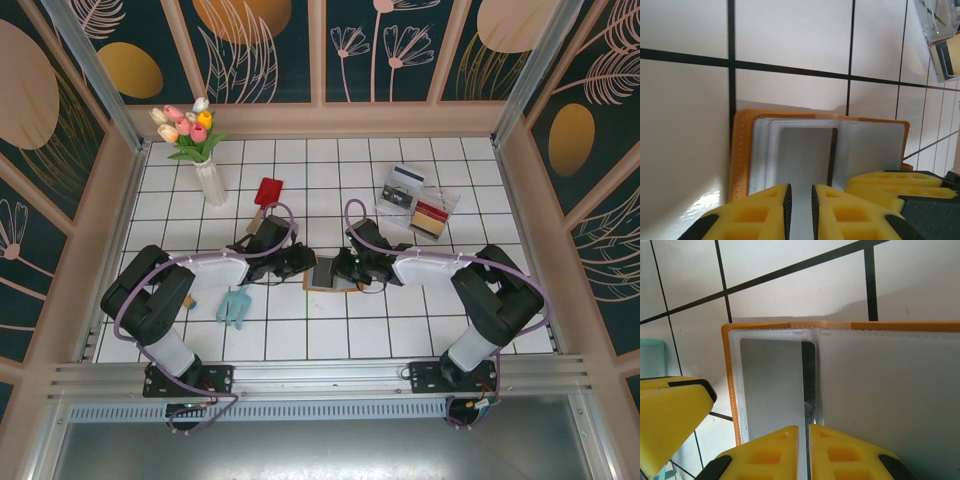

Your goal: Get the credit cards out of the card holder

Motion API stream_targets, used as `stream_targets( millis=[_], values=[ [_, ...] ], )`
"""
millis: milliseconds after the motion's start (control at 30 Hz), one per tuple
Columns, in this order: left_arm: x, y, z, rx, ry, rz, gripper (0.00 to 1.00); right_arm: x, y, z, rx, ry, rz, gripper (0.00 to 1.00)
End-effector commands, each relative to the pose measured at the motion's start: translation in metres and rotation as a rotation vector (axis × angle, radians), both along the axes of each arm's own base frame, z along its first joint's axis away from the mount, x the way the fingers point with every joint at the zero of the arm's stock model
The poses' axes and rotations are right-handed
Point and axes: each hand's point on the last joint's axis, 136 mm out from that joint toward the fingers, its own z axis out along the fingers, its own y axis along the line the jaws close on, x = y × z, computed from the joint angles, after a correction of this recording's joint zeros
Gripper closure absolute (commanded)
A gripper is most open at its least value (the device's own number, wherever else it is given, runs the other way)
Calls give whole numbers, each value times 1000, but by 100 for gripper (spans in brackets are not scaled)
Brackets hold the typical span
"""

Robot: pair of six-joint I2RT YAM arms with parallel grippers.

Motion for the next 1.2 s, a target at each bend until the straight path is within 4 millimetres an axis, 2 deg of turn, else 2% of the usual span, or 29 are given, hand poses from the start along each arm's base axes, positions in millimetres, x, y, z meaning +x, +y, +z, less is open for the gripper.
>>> stream_targets(
  millis=[0, 100, 133, 333, 667, 867, 1167],
  values=[
    [3, -15, 7, -25, -17, -46, 79, 3, -1, 0, -14, 4, -6, 85],
    [5, -15, 5, -2, -16, -41, 80, 3, 0, -4, -20, 15, -1, 86],
    [4, -13, -6, 17, 5, -39, 80, 3, 0, -6, -24, 20, -2, 86],
    [-1, -13, -14, 33, 22, -48, 78, 3, -3, -8, -45, 18, -1, 84],
    [-8, 1, -35, 100, 60, -17, 76, 4, -1, -10, -39, 19, 13, 83],
    [-13, -1, -38, 101, 69, -28, 73, 0, 1, -15, -26, 31, 33, 82],
    [-19, -1, -41, 111, 77, -40, 72, -1, 7, -9, 6, 0, 74, 84]
  ],
)
